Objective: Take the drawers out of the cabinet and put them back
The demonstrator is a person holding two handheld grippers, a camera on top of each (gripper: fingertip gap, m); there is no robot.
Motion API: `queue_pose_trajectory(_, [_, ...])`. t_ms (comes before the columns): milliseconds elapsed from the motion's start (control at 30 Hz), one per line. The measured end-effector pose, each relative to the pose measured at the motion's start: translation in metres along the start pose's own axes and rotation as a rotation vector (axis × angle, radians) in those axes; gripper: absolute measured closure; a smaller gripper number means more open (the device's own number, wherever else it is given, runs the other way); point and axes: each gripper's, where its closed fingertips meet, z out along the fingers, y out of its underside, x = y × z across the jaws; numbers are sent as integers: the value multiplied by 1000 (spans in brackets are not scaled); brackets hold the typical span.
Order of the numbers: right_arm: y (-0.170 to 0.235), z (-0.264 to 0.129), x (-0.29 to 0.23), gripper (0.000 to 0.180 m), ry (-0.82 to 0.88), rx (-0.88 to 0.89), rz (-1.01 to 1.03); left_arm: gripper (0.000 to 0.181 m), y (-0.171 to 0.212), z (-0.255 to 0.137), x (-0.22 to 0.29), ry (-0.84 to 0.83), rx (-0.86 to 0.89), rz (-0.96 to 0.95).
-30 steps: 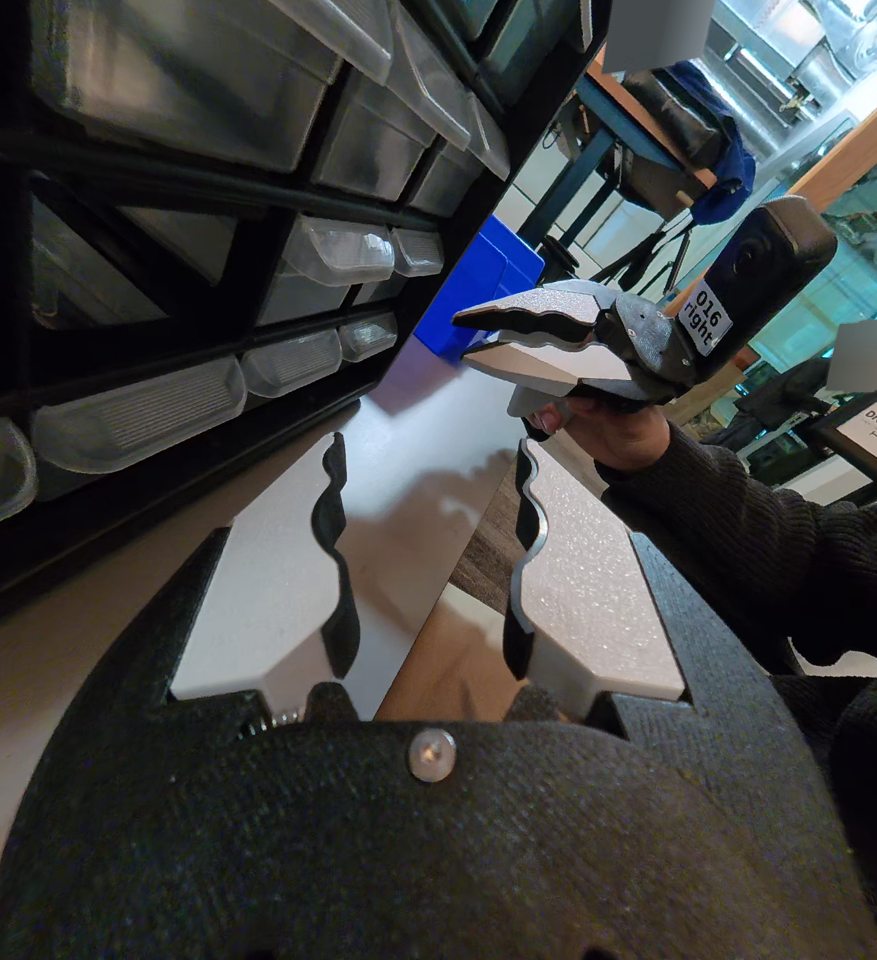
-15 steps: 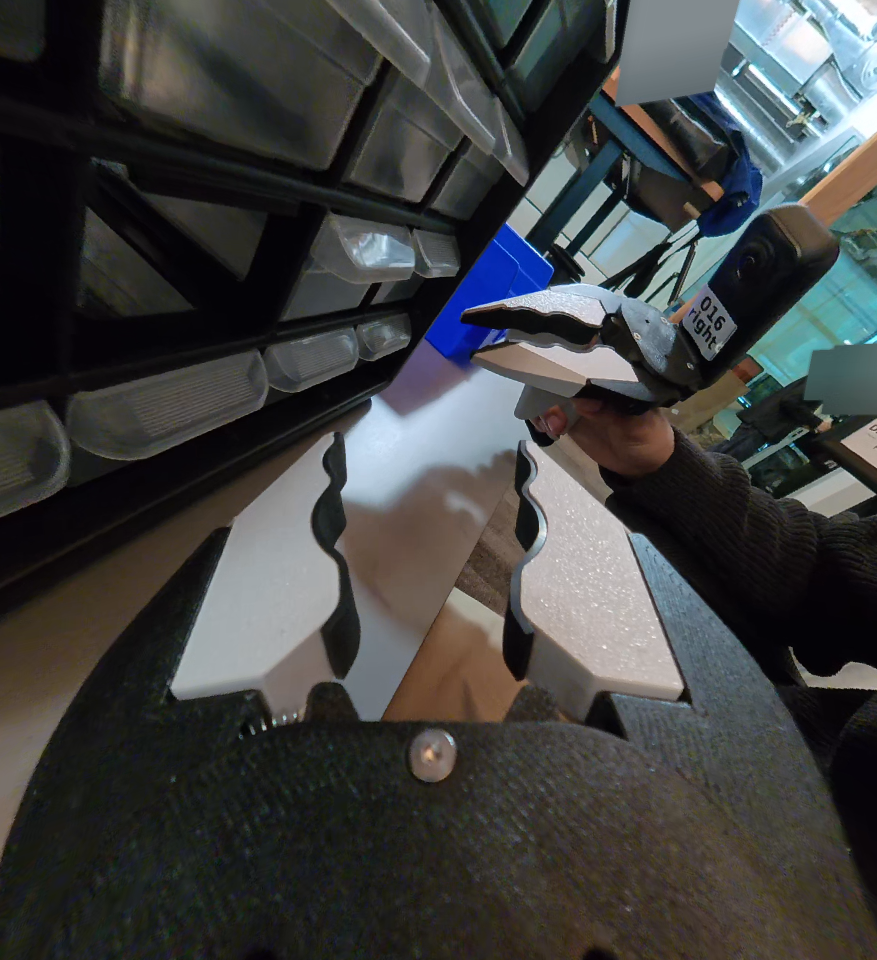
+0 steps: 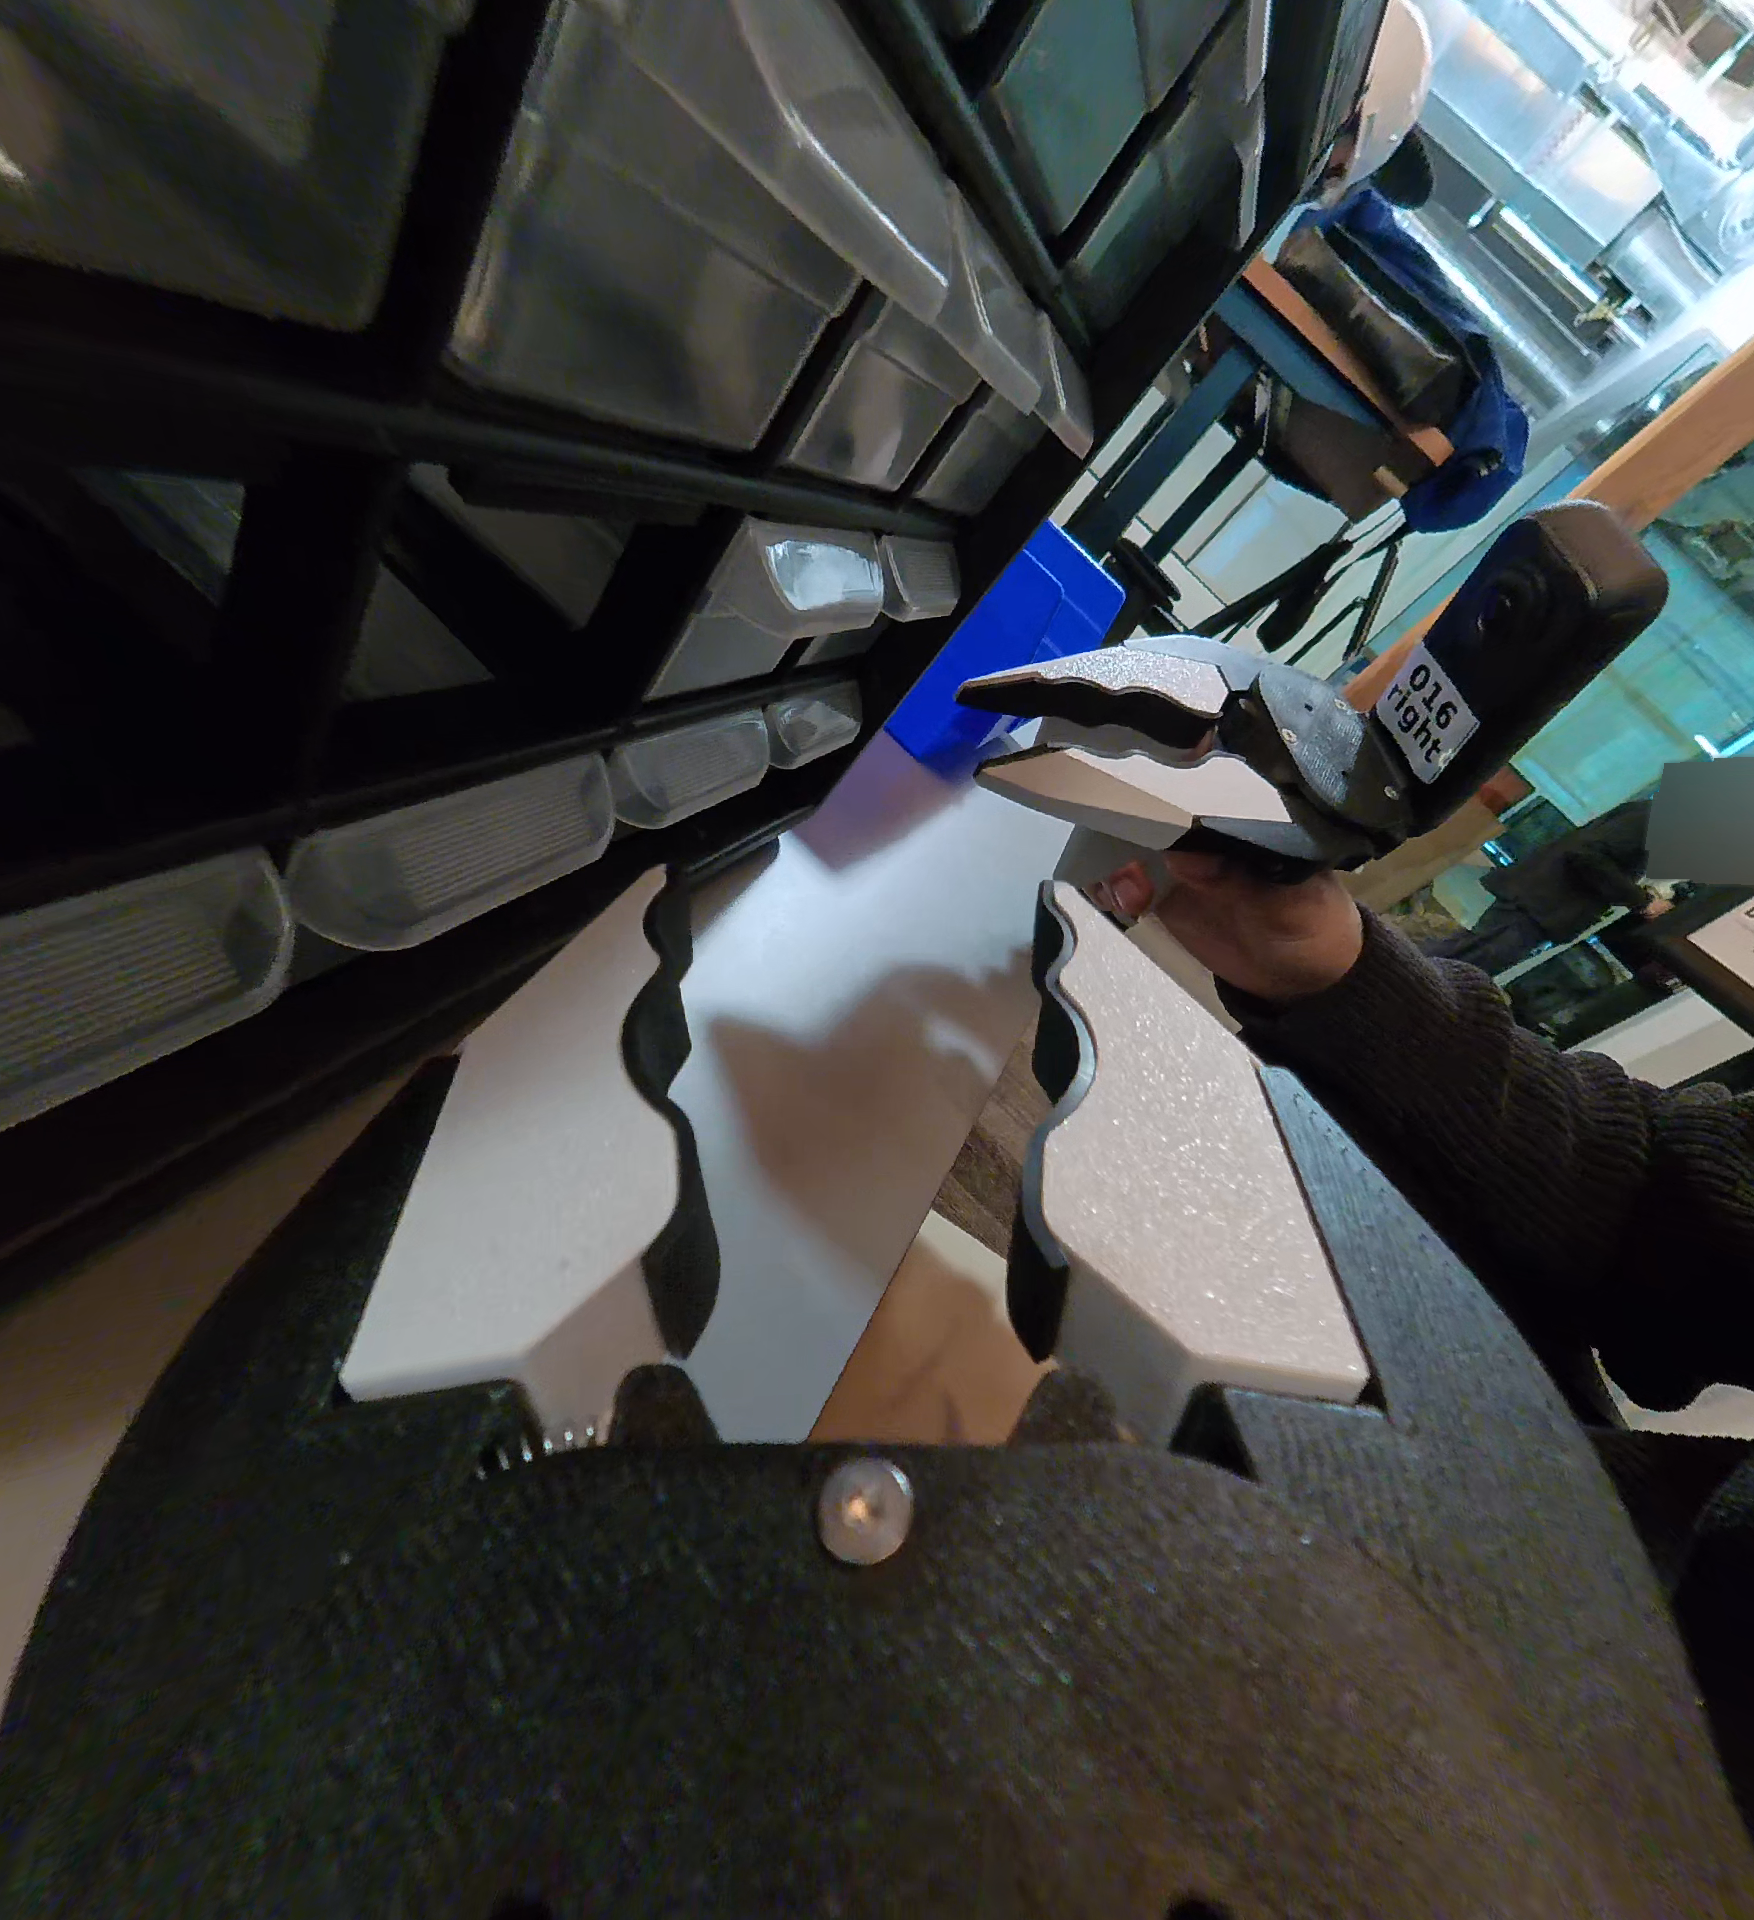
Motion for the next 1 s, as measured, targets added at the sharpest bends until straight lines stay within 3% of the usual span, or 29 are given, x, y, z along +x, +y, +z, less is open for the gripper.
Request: queue_pose_trajectory(1000, [1,3,-2,153,-11,-7,-6,124,3,-1,-1,12,-11,-16])
